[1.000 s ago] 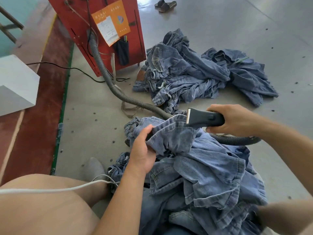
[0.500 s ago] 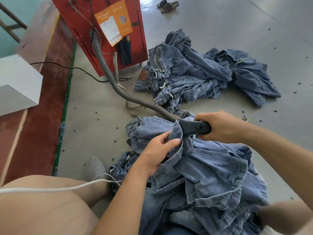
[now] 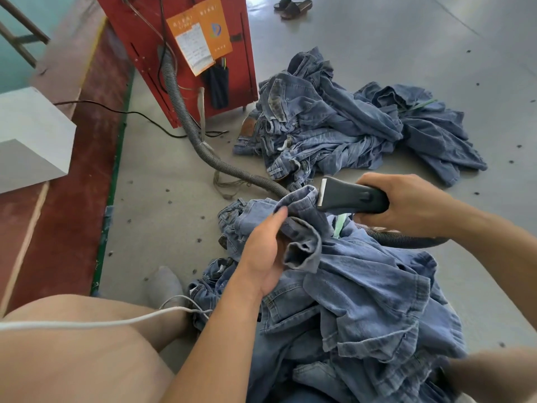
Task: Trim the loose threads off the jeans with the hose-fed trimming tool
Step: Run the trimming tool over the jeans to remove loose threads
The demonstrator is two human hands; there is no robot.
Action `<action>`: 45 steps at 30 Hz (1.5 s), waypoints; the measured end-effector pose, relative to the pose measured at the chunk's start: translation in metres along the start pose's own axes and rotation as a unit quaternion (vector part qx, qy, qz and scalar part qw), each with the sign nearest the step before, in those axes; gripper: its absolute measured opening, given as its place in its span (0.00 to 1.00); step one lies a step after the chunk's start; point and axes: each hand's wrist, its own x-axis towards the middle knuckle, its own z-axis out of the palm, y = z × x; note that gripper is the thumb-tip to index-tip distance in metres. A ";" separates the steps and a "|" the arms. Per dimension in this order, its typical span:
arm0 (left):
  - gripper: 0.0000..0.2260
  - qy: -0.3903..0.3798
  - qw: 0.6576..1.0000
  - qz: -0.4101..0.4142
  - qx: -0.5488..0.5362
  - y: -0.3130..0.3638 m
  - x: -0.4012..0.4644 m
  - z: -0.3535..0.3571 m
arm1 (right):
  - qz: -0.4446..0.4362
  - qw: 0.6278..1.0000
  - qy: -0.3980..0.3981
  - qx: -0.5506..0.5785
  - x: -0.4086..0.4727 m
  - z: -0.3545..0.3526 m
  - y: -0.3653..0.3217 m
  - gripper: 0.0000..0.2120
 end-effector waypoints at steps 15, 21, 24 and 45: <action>0.18 0.040 0.999 0.011 0.030 0.010 0.004 0.026 | 0.016 0.999 0.036 -0.005 -0.010 0.002 -0.027 0.13; 0.17 0.023 0.992 0.014 0.125 -0.015 -0.001 0.025 | 0.064 0.998 0.014 -0.013 0.006 0.007 -0.025 0.12; 0.18 0.020 0.961 -0.011 0.277 -0.024 -0.004 0.028 | 0.085 0.996 0.040 0.000 0.013 0.002 -0.025 0.12; 0.24 -0.073 0.994 0.072 0.049 -0.014 0.004 0.005 | 0.102 0.986 0.090 0.101 0.002 -0.028 -0.018 0.10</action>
